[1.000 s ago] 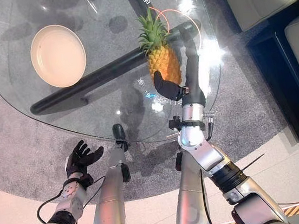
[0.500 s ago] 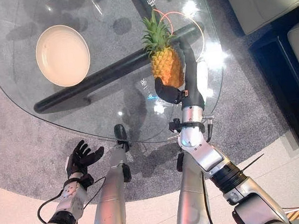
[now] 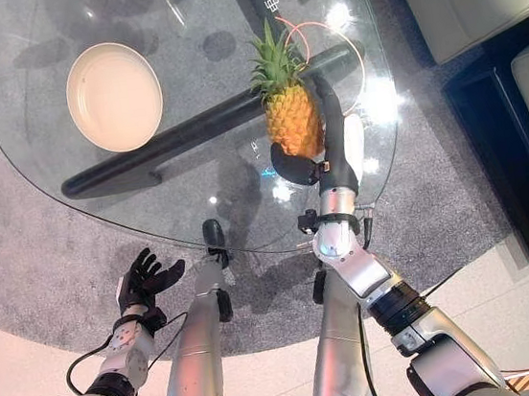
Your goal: Pick up the fruit to the plate
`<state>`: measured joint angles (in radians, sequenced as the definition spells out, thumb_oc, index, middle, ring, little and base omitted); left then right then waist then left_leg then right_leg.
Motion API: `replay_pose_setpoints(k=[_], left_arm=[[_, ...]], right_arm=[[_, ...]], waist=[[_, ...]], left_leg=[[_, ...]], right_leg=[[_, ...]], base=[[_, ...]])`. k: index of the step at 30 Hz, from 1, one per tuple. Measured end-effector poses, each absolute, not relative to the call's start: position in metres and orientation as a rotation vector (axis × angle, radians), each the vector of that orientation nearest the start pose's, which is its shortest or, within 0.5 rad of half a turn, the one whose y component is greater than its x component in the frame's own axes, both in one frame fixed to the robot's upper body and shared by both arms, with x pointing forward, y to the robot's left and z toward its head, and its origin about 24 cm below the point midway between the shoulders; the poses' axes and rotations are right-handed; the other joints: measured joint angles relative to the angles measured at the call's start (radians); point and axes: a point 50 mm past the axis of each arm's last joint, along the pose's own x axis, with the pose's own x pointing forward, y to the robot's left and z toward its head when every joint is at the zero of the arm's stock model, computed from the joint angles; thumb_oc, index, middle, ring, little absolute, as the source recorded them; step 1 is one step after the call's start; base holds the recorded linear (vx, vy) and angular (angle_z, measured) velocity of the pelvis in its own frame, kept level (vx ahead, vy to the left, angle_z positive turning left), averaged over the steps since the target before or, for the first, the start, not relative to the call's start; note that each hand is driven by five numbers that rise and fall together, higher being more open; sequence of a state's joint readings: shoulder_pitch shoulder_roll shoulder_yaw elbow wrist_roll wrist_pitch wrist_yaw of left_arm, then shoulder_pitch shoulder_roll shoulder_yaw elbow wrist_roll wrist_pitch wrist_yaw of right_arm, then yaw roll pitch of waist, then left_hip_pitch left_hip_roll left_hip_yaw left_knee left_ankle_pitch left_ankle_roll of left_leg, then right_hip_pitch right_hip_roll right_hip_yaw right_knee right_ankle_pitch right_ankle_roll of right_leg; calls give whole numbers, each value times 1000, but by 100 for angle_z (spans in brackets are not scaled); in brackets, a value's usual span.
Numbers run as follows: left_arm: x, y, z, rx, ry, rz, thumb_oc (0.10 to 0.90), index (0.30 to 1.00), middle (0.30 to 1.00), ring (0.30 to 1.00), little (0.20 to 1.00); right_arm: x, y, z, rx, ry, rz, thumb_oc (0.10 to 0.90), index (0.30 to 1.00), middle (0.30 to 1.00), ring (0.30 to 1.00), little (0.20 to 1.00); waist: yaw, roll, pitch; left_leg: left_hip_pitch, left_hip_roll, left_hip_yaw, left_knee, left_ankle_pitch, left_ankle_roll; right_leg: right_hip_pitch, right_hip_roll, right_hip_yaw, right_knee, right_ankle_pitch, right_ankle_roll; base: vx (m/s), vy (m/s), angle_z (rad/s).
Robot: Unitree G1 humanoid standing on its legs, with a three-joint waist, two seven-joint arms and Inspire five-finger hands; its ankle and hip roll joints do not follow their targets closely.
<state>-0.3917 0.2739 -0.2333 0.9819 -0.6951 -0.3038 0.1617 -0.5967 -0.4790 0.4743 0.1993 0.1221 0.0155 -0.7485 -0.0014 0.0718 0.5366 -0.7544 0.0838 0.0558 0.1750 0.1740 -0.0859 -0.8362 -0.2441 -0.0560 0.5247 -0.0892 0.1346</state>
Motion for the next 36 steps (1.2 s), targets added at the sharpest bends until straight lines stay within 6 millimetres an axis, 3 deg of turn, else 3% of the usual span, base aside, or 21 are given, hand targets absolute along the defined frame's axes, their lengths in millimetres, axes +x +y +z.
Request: replay_pose_setpoints(k=[28, 29, 30, 31, 36], left_arm=[[290, 210, -41, -192, 342, 278, 800, 900, 900, 900, 900], [290, 210, -41, -192, 342, 278, 800, 900, 900, 900, 900], [290, 210, -41, -192, 342, 278, 800, 900, 900, 900, 900], [290, 210, -41, -191, 342, 278, 800, 900, 900, 900, 900], [290, 210, -41, -190, 344, 279, 800, 900, 900, 900, 900]], right_arm=[[355, -144, 158, -451, -304, -312, 800, 900, 900, 900, 900], [357, -143, 159, -465, -295, -308, 567, 700, 700, 700, 667], [358, -142, 159, -477, -289, -306, 224, 406, 406, 406, 324], [359, -142, 160, -487, -282, -307, 100, 300, 300, 300, 200], [365, -146, 167, -542, -268, -328, 100, 300, 300, 300, 200]], waist=[[24, 2, -1], [24, 3, -2], [24, 3, -2], [24, 3, -2], [25, 3, -2]], left_leg=[[3, 2, -19, 1, 6, -8], [4, 2, -21, 2, 6, -9], [4, 2, -22, 2, 7, -9], [4, 2, -23, 3, 7, -9], [5, 2, -26, 4, 9, -8]], right_leg=[[6, -1, -19, 16, -10, -8], [9, -1, -21, 16, -10, -8], [10, -1, -22, 16, -11, -8], [11, -1, -23, 16, -11, -8], [11, -1, -24, 30, -12, -10]], base=[[1, 0, 1], [-7, -24, 3], [-4, -20, 3], [0, 0, 0], [0, 0, 0]])
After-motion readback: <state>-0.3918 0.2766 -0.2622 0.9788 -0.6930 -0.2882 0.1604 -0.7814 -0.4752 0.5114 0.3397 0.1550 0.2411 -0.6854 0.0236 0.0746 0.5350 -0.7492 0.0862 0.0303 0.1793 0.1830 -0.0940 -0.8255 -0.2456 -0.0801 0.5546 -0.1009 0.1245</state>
